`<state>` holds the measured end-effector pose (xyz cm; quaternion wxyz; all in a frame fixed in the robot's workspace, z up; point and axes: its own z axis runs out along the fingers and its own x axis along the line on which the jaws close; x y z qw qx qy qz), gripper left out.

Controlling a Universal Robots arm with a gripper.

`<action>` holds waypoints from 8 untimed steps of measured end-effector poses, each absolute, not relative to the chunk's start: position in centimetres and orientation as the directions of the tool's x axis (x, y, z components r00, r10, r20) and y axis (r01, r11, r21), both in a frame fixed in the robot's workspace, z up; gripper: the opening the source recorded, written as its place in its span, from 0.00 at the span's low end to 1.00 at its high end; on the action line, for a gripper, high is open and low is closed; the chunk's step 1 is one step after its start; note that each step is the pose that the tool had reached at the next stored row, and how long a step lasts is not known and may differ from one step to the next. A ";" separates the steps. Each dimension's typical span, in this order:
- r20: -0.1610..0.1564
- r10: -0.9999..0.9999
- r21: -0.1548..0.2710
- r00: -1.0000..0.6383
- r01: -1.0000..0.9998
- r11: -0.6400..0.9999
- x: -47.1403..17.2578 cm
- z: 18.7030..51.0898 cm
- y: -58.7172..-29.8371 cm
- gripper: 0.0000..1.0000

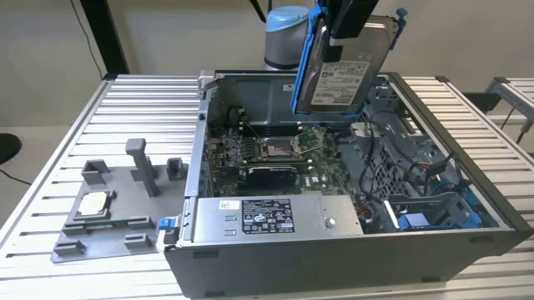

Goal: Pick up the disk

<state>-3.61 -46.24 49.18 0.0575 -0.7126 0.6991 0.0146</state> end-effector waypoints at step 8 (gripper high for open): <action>-0.101 -0.995 -0.058 0.022 -0.998 -0.016 -2.4 49.2 -48.0 0.00</action>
